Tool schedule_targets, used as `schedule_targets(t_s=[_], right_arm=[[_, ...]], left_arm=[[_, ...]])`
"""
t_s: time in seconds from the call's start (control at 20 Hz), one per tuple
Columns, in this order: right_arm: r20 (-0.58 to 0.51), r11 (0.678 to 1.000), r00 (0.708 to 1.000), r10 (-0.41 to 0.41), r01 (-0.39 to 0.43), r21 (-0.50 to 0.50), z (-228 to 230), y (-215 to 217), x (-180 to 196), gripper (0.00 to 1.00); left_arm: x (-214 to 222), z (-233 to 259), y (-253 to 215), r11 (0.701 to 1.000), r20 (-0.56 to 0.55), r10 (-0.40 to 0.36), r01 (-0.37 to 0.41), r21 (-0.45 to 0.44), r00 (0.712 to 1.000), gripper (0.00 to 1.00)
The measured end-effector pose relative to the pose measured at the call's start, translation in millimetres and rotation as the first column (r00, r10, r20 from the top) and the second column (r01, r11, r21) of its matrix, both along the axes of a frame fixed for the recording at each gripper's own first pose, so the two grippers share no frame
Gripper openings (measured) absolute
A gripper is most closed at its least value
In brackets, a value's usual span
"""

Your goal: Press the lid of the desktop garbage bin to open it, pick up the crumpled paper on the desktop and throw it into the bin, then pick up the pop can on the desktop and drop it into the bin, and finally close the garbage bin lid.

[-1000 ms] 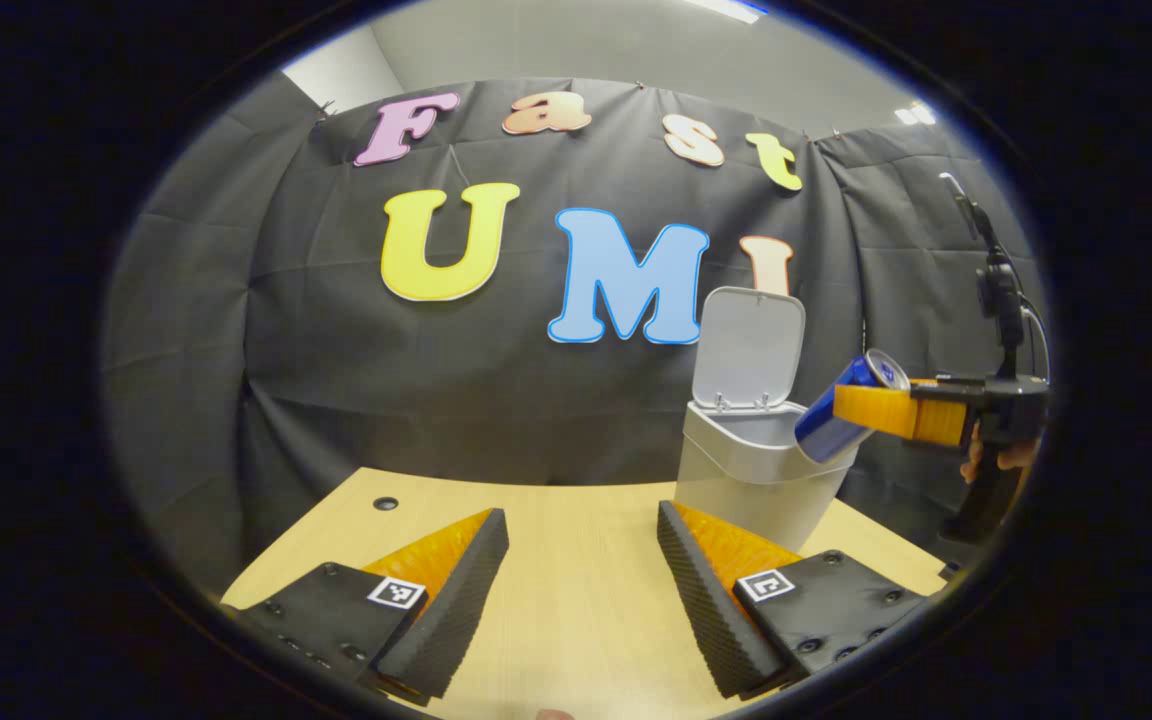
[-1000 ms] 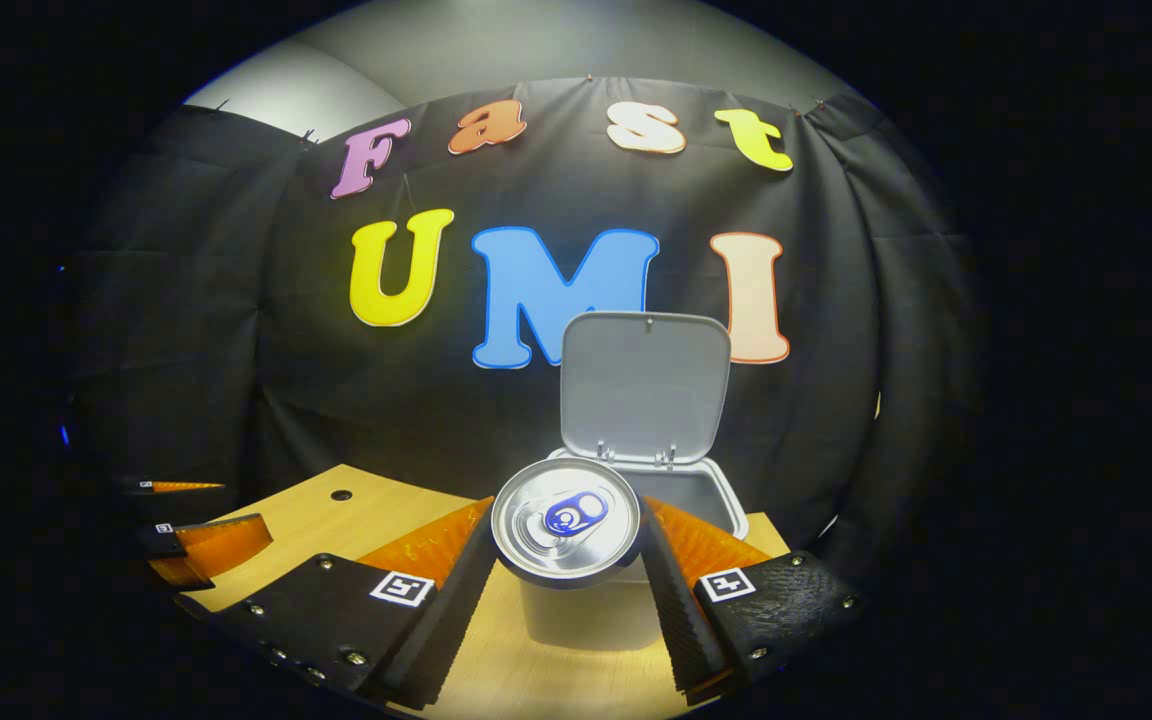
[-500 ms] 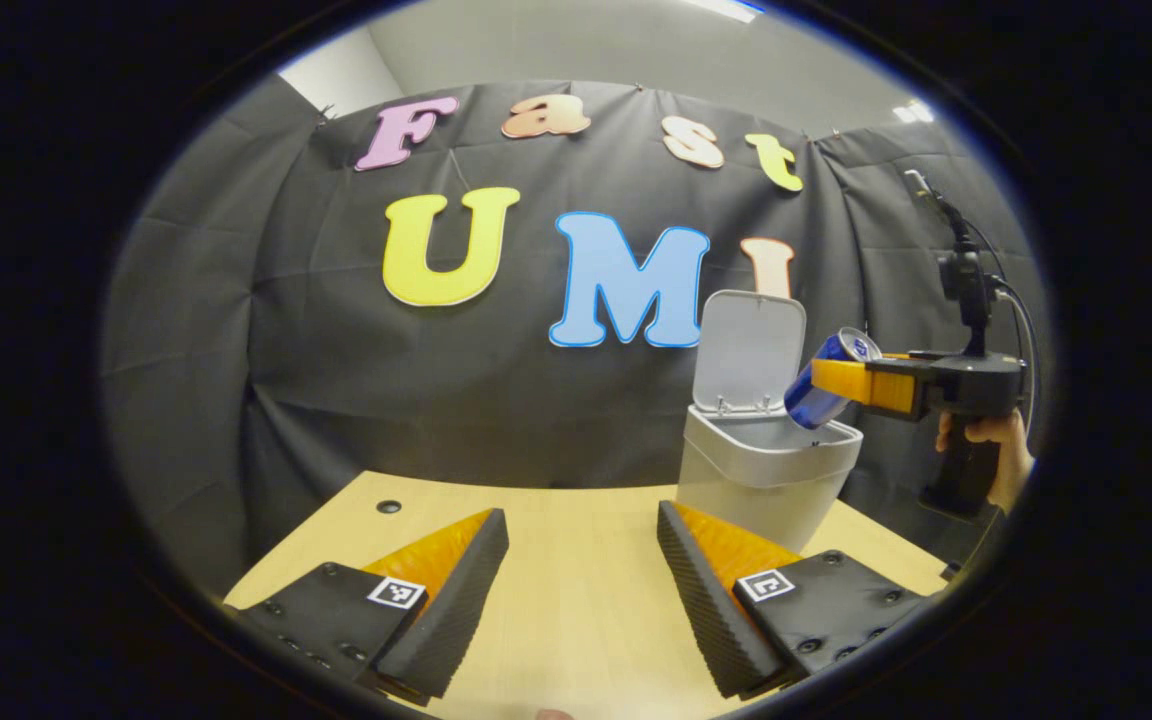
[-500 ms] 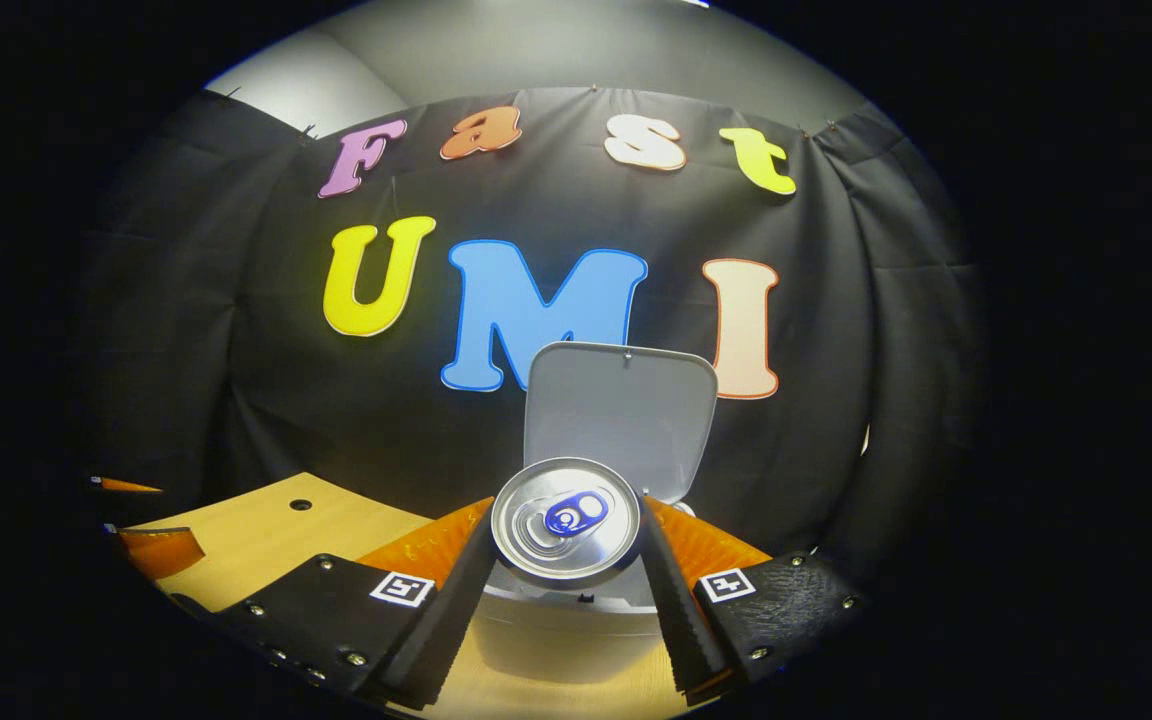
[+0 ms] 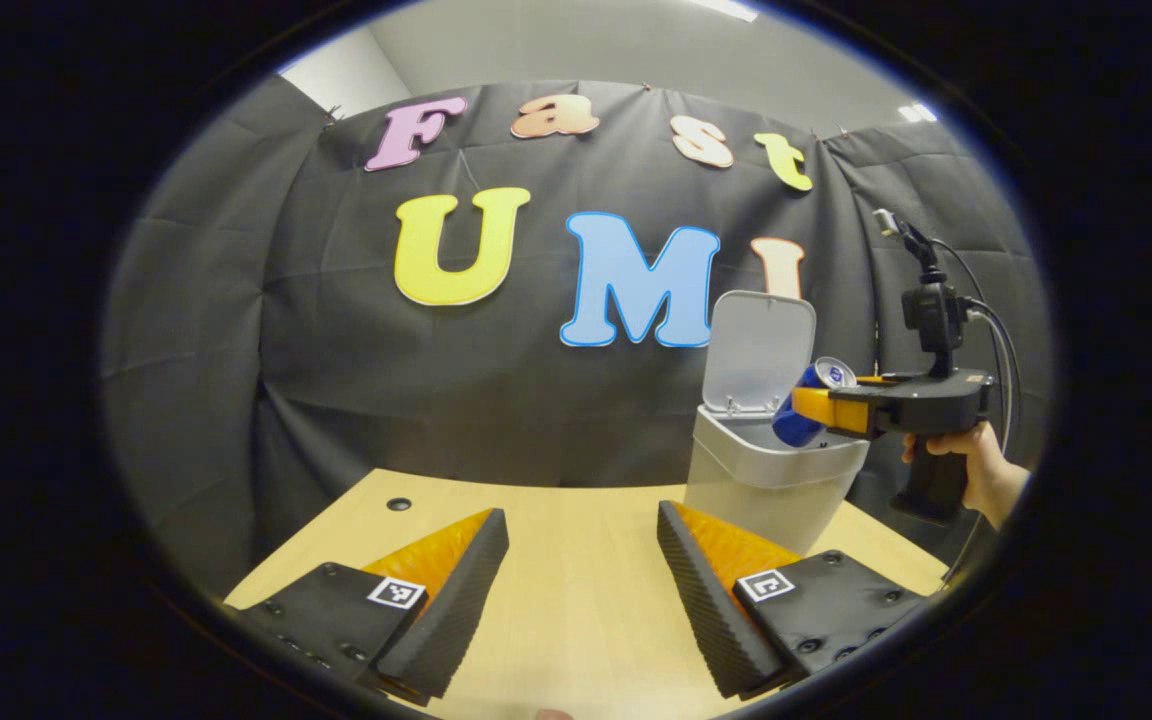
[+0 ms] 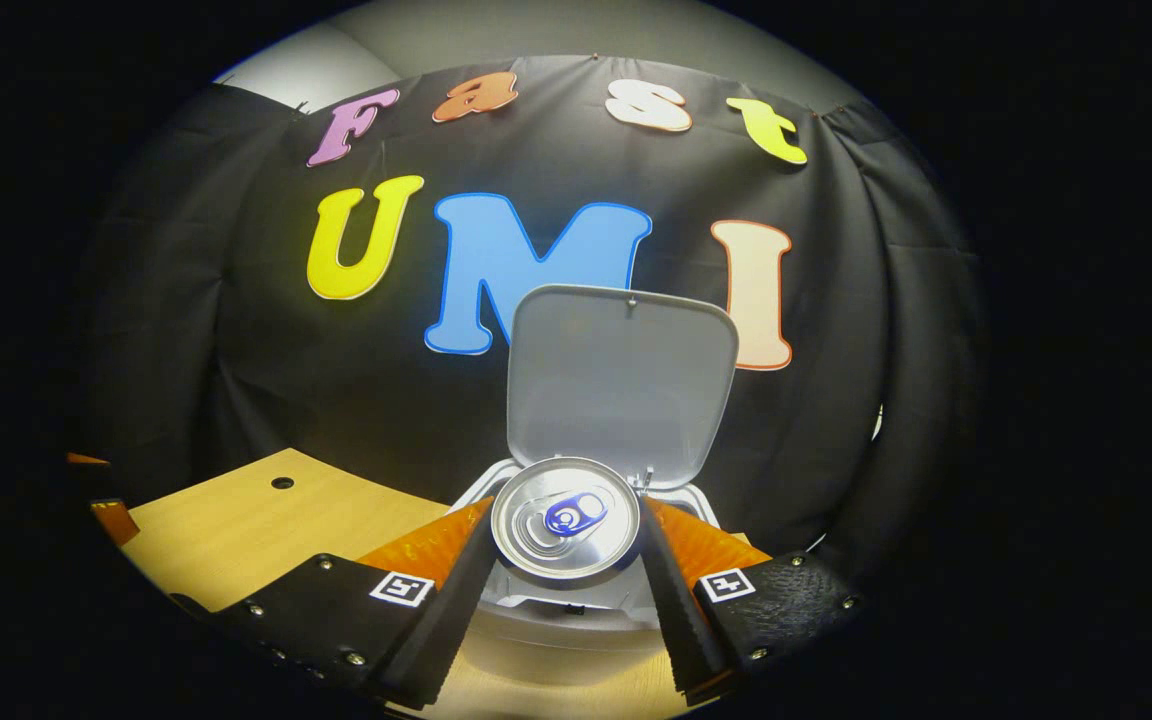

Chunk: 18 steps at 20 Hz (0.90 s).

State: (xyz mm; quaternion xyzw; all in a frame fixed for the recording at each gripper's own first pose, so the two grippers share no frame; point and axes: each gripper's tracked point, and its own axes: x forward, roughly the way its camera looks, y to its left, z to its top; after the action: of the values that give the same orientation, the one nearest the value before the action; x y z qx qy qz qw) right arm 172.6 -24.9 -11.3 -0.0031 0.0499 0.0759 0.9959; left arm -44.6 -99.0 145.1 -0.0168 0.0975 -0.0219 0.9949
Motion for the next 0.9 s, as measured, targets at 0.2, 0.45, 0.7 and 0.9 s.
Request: schedule_targets(t_s=[0.2, 0.45, 0.7, 0.9], right_arm=[[-0.028, 1.000, 1.000, -0.004, 0.004, -0.005, -11.9, 1.2, 14.5, 0.82], [-0.048, 1.000, 0.999, -0.015, 0.015, 0.006, -19.6, -1.8, 28.2, 0.85], [-0.028, 0.999, 0.999, -0.032, 0.032, 0.016, -10.8, -7.9, 27.7, 0.90], [0.025, 0.997, 0.997, -0.070, 0.069, 0.047, 24.9, -19.1, 26.9, 0.90]], left_arm=[[1.6, -2.9, 3.1, 1.000, -0.008, 0.011, -0.011, -0.002, 1.000, 0.98], [5.8, -4.5, 0.5, 1.000, -0.014, 0.012, -0.012, -0.005, 1.000, 1.00], [10.1, -5.8, -4.8, 1.000, -0.015, 0.002, -0.002, -0.012, 1.000, 1.00], [13.7, -4.0, -11.8, 1.000, -0.010, -0.011, 0.011, -0.014, 1.000, 1.00]])
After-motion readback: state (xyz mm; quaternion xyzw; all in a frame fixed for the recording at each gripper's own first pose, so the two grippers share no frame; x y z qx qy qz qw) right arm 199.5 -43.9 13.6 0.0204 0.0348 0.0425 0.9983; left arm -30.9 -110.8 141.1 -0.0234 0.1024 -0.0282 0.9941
